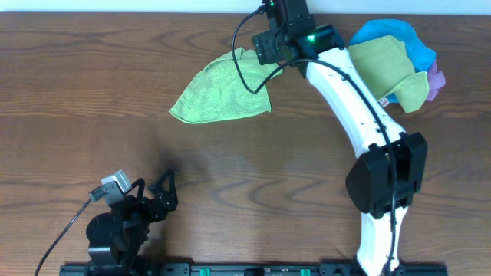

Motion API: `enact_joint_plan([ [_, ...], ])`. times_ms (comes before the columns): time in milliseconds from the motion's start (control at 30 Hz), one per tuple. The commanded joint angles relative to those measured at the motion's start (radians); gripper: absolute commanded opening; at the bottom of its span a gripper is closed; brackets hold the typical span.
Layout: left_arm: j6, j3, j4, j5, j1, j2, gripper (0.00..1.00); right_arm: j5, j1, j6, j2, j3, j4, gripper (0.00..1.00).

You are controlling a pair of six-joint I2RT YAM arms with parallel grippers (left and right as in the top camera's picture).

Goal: Fold the cloth
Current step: 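Lay the green cloth flat, right gripper holding its right edge, then reach the left gripper to the green cloth's left edge and grasp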

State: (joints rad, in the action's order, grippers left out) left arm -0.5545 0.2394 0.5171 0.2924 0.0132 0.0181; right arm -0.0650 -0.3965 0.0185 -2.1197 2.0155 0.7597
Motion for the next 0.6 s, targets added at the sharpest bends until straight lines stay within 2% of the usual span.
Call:
enact_joint_plan([
  [0,-0.011,0.063,-0.005,0.019,0.006,0.066,0.96,0.276,0.042,0.119,0.035,0.0,0.031,0.79],
  [167,0.002,0.229,0.005,0.015,0.006,0.315,0.96,0.385,0.089,0.127,0.034,-0.002,0.091,0.77],
  [267,0.031,0.395,0.056,0.027,0.006,0.542,0.96,0.46,0.116,0.127,0.034,-0.007,0.119,0.77],
  [567,0.249,0.834,0.238,0.139,0.006,1.118,0.96,0.601,0.179,0.139,0.034,-0.114,0.122,0.76],
])
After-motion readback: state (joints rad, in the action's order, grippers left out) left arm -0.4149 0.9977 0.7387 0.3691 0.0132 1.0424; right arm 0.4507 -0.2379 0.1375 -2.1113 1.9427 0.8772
